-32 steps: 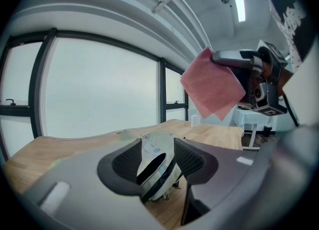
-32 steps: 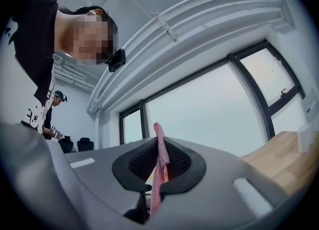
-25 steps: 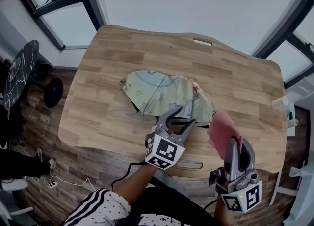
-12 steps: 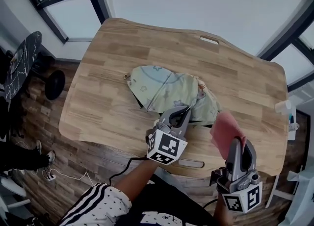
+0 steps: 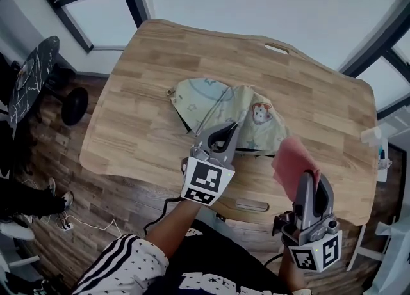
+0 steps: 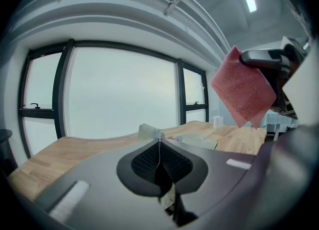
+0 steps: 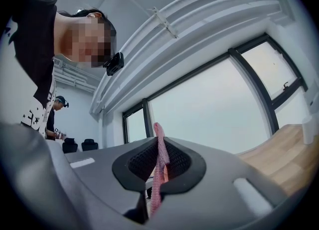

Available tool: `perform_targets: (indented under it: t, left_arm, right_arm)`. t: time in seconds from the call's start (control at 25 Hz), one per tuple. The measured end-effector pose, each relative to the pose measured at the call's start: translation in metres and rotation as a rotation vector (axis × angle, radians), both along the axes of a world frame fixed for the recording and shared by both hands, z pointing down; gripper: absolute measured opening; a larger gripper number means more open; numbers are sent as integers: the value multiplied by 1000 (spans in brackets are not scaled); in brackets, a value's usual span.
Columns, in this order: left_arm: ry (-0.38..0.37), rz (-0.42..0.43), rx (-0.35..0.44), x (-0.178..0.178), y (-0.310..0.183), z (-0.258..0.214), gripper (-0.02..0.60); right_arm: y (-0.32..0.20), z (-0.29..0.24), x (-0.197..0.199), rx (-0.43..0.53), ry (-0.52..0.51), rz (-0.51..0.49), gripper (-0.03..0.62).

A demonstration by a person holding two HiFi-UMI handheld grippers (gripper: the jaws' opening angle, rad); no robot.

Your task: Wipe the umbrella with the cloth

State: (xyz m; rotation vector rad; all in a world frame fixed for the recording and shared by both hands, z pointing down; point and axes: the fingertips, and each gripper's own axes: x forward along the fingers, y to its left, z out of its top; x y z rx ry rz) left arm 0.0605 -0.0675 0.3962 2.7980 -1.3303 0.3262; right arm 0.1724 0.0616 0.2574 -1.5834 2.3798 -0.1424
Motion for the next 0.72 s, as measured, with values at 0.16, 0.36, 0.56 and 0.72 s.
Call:
perform_targets:
  t: [0.16,0.36,0.56,0.72]
  left_arm:
    - [-10,-40,-4,-21,0,1,0]
    - [2,-55,-18,-37,-4,-1,0]
    - [22,-64,-50,-55,-16,7,0]
    - [42,-44,-77,-69,-29,13,0]
  right_arm:
    - [7,5,-3,-4,-23,-10,25]
    - [11,6,-13,-16,-33,-34,25]
    - [-4,2,-19,-13,-37,-9,25]
    - [-30,1,-29,-7,-53,3,25]
